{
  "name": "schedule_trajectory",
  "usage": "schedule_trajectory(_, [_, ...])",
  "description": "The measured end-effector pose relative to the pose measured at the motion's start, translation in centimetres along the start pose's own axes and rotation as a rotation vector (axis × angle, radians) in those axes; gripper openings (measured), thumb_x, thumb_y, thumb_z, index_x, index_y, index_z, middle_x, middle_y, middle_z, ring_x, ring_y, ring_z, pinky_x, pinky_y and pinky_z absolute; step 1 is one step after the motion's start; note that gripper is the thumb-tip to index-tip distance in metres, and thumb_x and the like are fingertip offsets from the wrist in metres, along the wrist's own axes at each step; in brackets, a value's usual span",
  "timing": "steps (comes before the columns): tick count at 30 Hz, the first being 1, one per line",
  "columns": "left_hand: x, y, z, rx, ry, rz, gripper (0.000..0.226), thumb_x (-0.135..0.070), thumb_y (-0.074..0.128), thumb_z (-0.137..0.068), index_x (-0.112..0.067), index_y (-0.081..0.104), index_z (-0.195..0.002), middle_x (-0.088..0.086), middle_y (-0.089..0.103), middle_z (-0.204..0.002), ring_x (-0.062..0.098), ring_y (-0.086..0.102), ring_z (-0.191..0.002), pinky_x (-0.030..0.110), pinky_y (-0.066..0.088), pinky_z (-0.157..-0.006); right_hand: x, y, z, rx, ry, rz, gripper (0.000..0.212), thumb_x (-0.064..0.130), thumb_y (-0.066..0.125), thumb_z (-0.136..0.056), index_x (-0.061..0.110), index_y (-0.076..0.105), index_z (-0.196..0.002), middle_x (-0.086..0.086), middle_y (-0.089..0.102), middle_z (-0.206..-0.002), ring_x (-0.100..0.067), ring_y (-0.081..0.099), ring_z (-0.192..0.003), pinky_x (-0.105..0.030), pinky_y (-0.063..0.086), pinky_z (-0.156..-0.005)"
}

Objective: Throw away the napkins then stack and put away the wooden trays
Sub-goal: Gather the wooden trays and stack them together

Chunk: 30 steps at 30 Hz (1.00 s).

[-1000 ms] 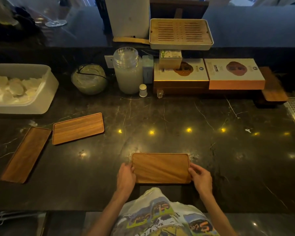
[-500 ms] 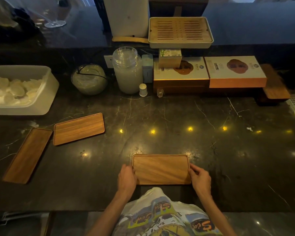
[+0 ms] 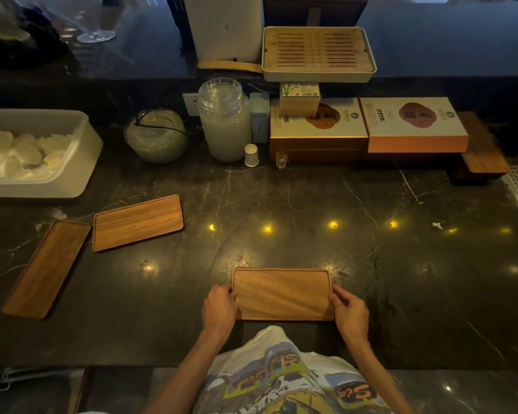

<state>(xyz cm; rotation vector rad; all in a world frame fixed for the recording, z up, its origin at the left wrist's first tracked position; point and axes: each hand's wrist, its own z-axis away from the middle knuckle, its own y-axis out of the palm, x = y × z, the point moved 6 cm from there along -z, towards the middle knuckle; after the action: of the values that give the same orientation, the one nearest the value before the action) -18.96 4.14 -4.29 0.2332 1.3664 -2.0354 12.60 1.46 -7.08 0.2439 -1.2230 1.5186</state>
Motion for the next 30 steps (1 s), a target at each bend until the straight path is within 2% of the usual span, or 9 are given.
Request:
schedule_trajectory(5, [0.0, -0.06, 0.07, 0.007, 0.017, 0.021, 0.024, -0.018, 0.051, -0.099, -0.009, 0.065, -0.117, 0.012, 0.063, -0.112, 0.025, 0.064, -0.101, 0.043, 0.054, -0.089, 0.19, -0.1, 0.04, -0.015, -0.005, 0.007, 0.032, 0.019, 0.06, -0.094, 0.017, 0.063, -0.126, -0.008, 0.069, -0.118, -0.021, 0.061, -0.106, -0.034, 0.05, -0.086])
schedule_trajectory(14, [-0.28, -0.44, 0.18, 0.018, 0.013, 0.037, 0.025, -0.02, 0.053, -0.098, -0.01, 0.065, -0.117, 0.012, 0.067, -0.107, 0.026, 0.066, -0.097, 0.046, 0.055, -0.085, 0.42, -0.13, 0.14, -0.007, -0.002, 0.018, 0.034, 0.02, 0.06, -0.094, 0.019, 0.062, -0.128, -0.006, 0.069, -0.12, -0.022, 0.061, -0.11, -0.034, 0.049, -0.087])
schedule_trajectory(17, [-0.27, -0.49, 0.28, 0.023, 0.018, 0.05, 0.025, -0.02, 0.053, -0.098, -0.01, 0.065, -0.117, 0.011, 0.066, -0.108, 0.024, 0.066, -0.096, 0.045, 0.056, -0.085, 0.54, -0.07, 0.16, -0.003, -0.003, 0.027, 0.034, 0.02, 0.059, -0.095, 0.018, 0.061, -0.129, -0.007, 0.068, -0.121, -0.016, 0.06, -0.104, -0.032, 0.048, -0.084])
schedule_trajectory(20, [-0.41, -0.48, 0.47, 0.016, 0.017, 0.066, 0.025, -0.023, 0.052, -0.098, -0.009, 0.063, -0.117, 0.011, 0.062, -0.109, 0.023, 0.063, -0.096, 0.045, 0.055, -0.086, 0.65, 0.04, 0.28, 0.0, 0.008, 0.029, 0.036, 0.023, 0.059, -0.095, 0.017, 0.06, -0.13, -0.007, 0.067, -0.117, -0.01, 0.054, -0.096, -0.028, 0.046, -0.08])
schedule_trajectory(24, [-0.69, -0.1, 0.77, 0.026, -0.016, 0.07, 0.029, -0.028, 0.05, -0.099, -0.008, 0.059, -0.118, 0.011, 0.057, -0.113, 0.025, 0.061, -0.099, 0.045, 0.054, -0.088, 0.72, 0.22, 0.38, 0.016, 0.019, 0.011, 0.038, 0.025, 0.059, -0.095, 0.016, 0.057, -0.132, -0.001, 0.064, -0.107, -0.014, 0.058, -0.099, -0.028, 0.046, -0.08])
schedule_trajectory(30, [-0.81, -0.13, 0.08, 0.07, -0.031, 0.051, 0.028, -0.023, 0.051, -0.099, -0.005, 0.058, -0.118, 0.013, 0.057, -0.116, 0.029, 0.06, -0.105, 0.046, 0.051, -0.092, 0.81, 0.6, 0.19, 0.061, 0.037, 0.019, 0.041, 0.028, 0.054, -0.097, 0.014, 0.053, -0.136, -0.008, 0.064, -0.124, -0.016, 0.057, -0.107, -0.034, 0.047, -0.09])
